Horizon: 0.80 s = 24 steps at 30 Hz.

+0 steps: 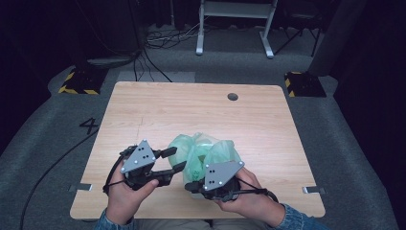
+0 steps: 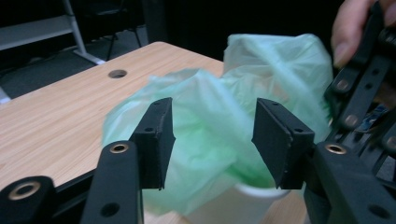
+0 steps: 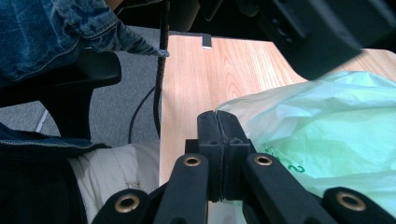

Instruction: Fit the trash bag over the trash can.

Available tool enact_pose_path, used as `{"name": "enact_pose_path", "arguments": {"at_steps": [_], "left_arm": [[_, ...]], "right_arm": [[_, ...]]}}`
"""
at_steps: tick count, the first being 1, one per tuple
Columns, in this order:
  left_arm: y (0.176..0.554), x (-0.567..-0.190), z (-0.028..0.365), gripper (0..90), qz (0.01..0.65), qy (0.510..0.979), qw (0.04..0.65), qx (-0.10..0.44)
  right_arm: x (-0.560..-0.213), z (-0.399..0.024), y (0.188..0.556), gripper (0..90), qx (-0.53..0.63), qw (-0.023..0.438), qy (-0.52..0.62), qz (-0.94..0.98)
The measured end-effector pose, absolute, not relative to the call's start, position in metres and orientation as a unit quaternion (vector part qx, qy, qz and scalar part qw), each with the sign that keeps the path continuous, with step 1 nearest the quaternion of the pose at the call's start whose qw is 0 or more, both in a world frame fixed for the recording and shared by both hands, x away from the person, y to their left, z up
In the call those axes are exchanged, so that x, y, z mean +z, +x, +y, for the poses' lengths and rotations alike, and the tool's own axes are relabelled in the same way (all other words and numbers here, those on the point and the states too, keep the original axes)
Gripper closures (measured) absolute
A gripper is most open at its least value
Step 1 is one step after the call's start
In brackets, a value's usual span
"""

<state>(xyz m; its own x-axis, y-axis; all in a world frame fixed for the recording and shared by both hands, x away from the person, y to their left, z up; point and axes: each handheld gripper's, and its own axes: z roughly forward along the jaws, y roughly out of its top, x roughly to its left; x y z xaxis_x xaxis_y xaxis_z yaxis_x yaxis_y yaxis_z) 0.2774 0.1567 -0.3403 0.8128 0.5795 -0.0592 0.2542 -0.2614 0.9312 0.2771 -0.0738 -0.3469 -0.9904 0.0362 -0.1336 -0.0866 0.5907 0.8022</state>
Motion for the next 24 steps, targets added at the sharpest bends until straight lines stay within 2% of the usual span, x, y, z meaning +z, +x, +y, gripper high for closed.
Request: {"name": "enact_pose_path", "arguments": {"at_steps": [8, 9, 12, 14, 16, 21, 22, 24], "left_arm": [[0.285, -0.346, 0.136, 46.9, 0.258, 0.811, 0.503, 0.147], [0.286, -0.348, 0.136, 48.7, 0.26, 0.814, 0.498, 0.149], [0.287, -0.351, 0.14, 62.3, 0.263, 0.813, 0.497, 0.153], [0.288, -0.352, 0.144, 76.4, 0.261, 0.813, 0.497, 0.157], [0.287, -0.353, 0.148, 81.2, 0.259, 0.812, 0.498, 0.16], [0.285, -0.355, 0.154, 86.7, 0.261, 0.809, 0.5, 0.166], [0.284, -0.355, 0.156, 87.4, 0.262, 0.809, 0.5, 0.167], [0.282, -0.356, 0.158, 88.1, 0.262, 0.808, 0.5, 0.169]], "right_arm": [[-0.349, -0.067, 0.272, 89.7, 0.449, 0.068, -0.025, 0.89], [-0.349, -0.067, 0.271, 89.8, 0.45, 0.067, -0.025, 0.89], [-0.349, -0.07, 0.271, 89.8, 0.453, 0.068, -0.024, 0.889], [-0.349, -0.073, 0.271, 89.8, 0.455, 0.068, -0.02, 0.887], [-0.348, -0.076, 0.272, 89.7, 0.457, 0.069, -0.016, 0.886], [-0.346, -0.081, 0.273, 88.0, 0.462, 0.07, -0.009, 0.884], [-0.345, -0.082, 0.274, 85.9, 0.465, 0.069, -0.006, 0.883], [-0.344, -0.085, 0.276, 75.8, 0.469, 0.065, 0.002, 0.881]]}}
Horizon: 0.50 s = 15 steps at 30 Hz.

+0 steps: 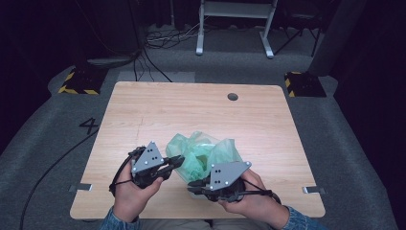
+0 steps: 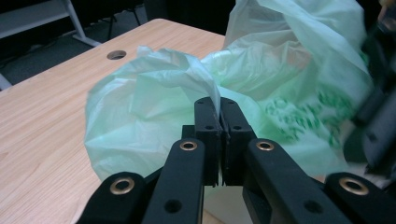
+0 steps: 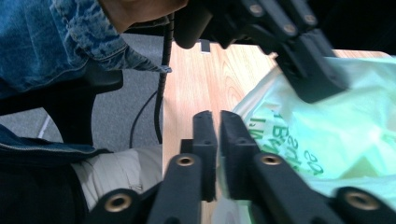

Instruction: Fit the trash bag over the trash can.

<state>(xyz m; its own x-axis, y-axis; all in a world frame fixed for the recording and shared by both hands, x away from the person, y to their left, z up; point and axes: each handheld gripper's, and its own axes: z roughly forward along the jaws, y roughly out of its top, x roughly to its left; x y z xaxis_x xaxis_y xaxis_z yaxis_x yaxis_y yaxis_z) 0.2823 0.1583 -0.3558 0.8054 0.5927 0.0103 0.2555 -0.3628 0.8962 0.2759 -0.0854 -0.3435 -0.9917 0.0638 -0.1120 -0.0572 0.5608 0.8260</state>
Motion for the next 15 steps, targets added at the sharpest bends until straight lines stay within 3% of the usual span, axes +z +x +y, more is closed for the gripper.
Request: {"name": "enact_pose_path", "arguments": {"at_steps": [1, 10, 15], "left_arm": [[0.281, -0.356, 0.16, 88.2, 0.263, 0.807, 0.501, 0.169], [0.277, -0.359, 0.174, 87.9, 0.271, 0.804, 0.504, 0.164], [0.275, -0.36, 0.179, 88.0, 0.272, 0.803, 0.504, 0.168]], "right_arm": [[-0.342, -0.087, 0.278, 70.0, 0.473, 0.067, 0.007, 0.878], [-0.323, -0.112, 0.296, 45.0, 0.514, 0.109, 0.063, 0.848], [-0.321, -0.122, 0.307, 35.2, 0.514, 0.117, 0.082, 0.846]]}}
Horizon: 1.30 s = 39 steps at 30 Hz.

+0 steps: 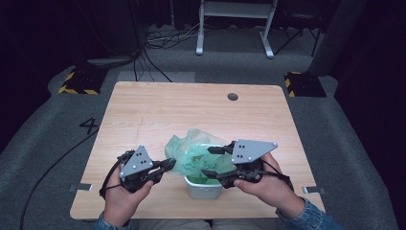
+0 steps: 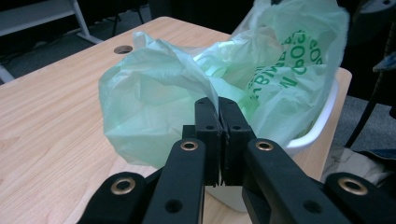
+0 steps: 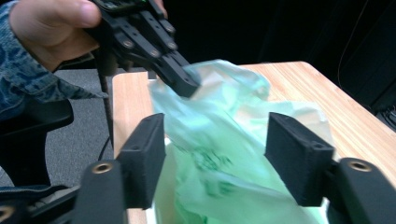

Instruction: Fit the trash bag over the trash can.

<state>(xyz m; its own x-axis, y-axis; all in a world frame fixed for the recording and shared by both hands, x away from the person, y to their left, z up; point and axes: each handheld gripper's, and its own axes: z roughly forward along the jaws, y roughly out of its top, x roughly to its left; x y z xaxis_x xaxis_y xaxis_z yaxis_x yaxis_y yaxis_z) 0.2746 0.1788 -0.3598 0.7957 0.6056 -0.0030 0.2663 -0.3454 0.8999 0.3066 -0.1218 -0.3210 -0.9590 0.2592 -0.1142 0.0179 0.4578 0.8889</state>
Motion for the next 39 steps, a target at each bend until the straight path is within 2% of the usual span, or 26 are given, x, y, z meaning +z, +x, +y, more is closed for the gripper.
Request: {"name": "enact_pose_path", "arguments": {"at_steps": [4, 6, 7, 8, 9, 10, 12, 14, 17, 23, 31, 39], "left_arm": [[0.274, -0.36, 0.184, 88.0, 0.277, 0.8, 0.504, 0.17], [0.273, -0.36, 0.186, 87.9, 0.28, 0.799, 0.504, 0.17], [0.273, -0.361, 0.187, 87.9, 0.28, 0.8, 0.503, 0.17], [0.273, -0.362, 0.188, 87.9, 0.281, 0.8, 0.502, 0.17], [0.272, -0.362, 0.188, 87.9, 0.283, 0.8, 0.502, 0.168], [0.272, -0.363, 0.189, 87.9, 0.282, 0.802, 0.499, 0.169], [0.271, -0.365, 0.19, 88.0, 0.284, 0.802, 0.498, 0.167], [0.269, -0.367, 0.191, 88.0, 0.286, 0.802, 0.498, 0.162], [0.265, -0.37, 0.193, 88.0, 0.286, 0.803, 0.498, 0.16], [0.259, -0.384, 0.195, 88.0, 0.289, 0.808, 0.492, 0.146], [0.263, -0.407, 0.192, 87.9, 0.296, 0.824, 0.467, 0.12], [0.272, -0.424, 0.187, 87.9, 0.298, 0.837, 0.445, 0.112]], "right_arm": [[-0.324, -0.129, 0.313, 27.5, 0.507, 0.124, 0.099, 0.848], [-0.326, -0.134, 0.315, 27.5, 0.501, 0.119, 0.107, 0.85], [-0.327, -0.136, 0.315, 33.9, 0.501, 0.114, 0.109, 0.851], [-0.328, -0.138, 0.314, 45.3, 0.497, 0.104, 0.107, 0.855], [-0.329, -0.14, 0.312, 52.6, 0.495, 0.091, 0.102, 0.858], [-0.329, -0.141, 0.311, 56.0, 0.496, 0.089, 0.101, 0.858], [-0.33, -0.144, 0.307, 70.9, 0.491, 0.091, 0.086, 0.862], [-0.33, -0.148, 0.303, 80.5, 0.488, 0.09, 0.078, 0.864], [-0.33, -0.152, 0.296, 86.9, 0.482, 0.089, 0.067, 0.869], [-0.336, -0.159, 0.283, 88.2, 0.464, 0.073, 0.045, 0.882], [-0.358, -0.167, 0.279, 85.3, 0.433, 0.044, 0.053, 0.899], [-0.377, -0.171, 0.284, 77.3, 0.412, 0.032, 0.071, 0.908]]}}
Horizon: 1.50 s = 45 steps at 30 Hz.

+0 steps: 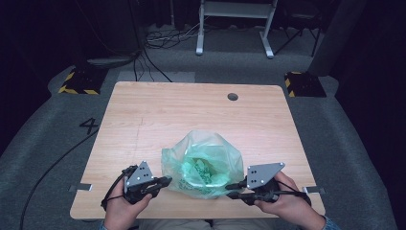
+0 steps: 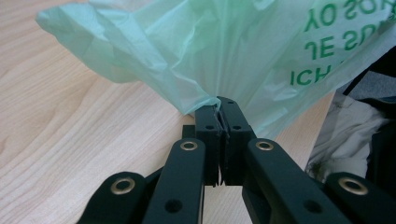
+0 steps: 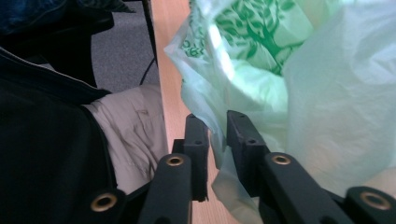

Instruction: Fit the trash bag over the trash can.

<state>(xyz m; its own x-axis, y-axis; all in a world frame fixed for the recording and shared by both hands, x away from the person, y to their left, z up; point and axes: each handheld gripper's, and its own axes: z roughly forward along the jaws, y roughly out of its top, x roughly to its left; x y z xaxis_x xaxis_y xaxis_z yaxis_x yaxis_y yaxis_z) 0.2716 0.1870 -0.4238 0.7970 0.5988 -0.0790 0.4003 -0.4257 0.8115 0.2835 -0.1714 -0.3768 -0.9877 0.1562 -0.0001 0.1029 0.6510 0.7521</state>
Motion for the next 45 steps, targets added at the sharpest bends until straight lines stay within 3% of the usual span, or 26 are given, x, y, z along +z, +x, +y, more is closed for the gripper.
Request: {"name": "enact_pose_path", "arguments": {"at_steps": [15, 21, 25, 38, 45], "left_arm": [[0.281, -0.443, 0.192, 87.2, 0.319, 0.835, 0.437, 0.098], [0.282, -0.439, 0.197, 65.8, 0.331, 0.826, 0.44, 0.124], [0.281, -0.433, 0.203, 58.1, 0.344, 0.818, 0.44, 0.134], [0.28, -0.411, 0.212, 50.8, 0.356, 0.799, 0.462, 0.147], [0.291, -0.411, 0.199, 38.4, 0.352, 0.803, 0.458, 0.149]], "right_arm": [[-0.412, -0.173, 0.292, 56.4, 0.393, 0.012, 0.11, 0.913], [-0.409, -0.179, 0.286, 50.5, 0.397, 0.029, 0.106, 0.911], [-0.401, -0.185, 0.278, 49.8, 0.403, 0.042, 0.105, 0.908], [-0.356, -0.2, 0.272, 49.8, 0.446, 0.113, 0.112, 0.881], [-0.348, -0.199, 0.296, 47.5, 0.441, 0.16, 0.167, 0.867]]}}
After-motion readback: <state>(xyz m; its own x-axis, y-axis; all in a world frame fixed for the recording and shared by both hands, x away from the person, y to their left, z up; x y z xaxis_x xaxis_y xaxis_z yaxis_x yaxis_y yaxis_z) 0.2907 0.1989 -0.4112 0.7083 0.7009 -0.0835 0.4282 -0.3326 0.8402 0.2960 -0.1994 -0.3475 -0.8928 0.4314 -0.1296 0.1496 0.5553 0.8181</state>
